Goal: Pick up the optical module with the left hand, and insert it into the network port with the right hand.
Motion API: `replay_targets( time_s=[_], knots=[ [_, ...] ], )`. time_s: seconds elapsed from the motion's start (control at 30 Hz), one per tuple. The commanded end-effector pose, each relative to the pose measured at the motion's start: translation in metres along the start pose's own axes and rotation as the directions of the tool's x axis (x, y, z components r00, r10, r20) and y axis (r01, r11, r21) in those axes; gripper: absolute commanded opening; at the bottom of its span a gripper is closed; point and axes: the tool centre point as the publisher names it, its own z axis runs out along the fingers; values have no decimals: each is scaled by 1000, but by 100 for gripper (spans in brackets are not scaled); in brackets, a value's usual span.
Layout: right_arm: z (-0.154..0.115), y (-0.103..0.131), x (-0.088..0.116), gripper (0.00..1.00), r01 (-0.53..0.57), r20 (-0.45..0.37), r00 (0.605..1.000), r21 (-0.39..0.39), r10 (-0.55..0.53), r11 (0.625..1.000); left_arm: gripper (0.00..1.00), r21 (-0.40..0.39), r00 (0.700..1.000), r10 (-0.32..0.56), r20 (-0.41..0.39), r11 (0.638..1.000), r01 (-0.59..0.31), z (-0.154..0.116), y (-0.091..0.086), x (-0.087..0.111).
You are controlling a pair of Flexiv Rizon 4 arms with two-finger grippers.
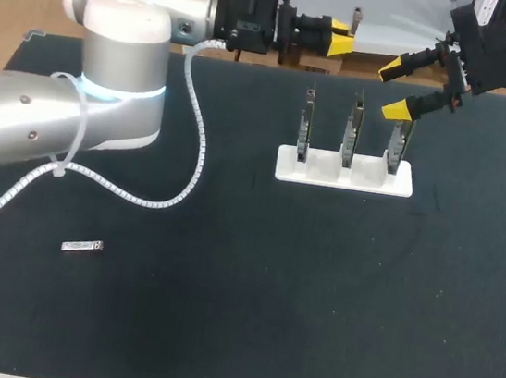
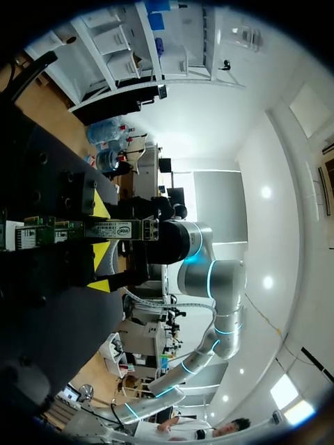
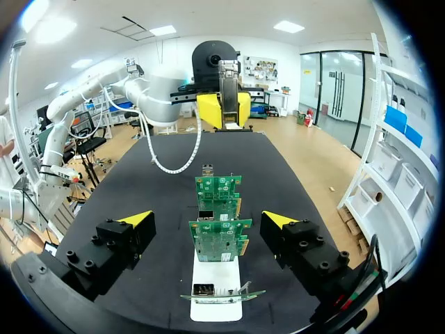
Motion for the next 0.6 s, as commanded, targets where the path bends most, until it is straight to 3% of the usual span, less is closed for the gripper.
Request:
replay_targets(
  time_s=[0.03, 0.6],
  knots=[
    [0, 1, 0, 100, 1, 1, 1000, 3, -1, 1000, 0, -21, 1000, -1, 11, 1000, 2, 7, -5, 5],
    [0, 1, 0, 100, 1, 1, 1000, 3, -1, 1000, 0, 27, 999, -20, 41, 999, 19, 32, -16, 19]
  ],
)
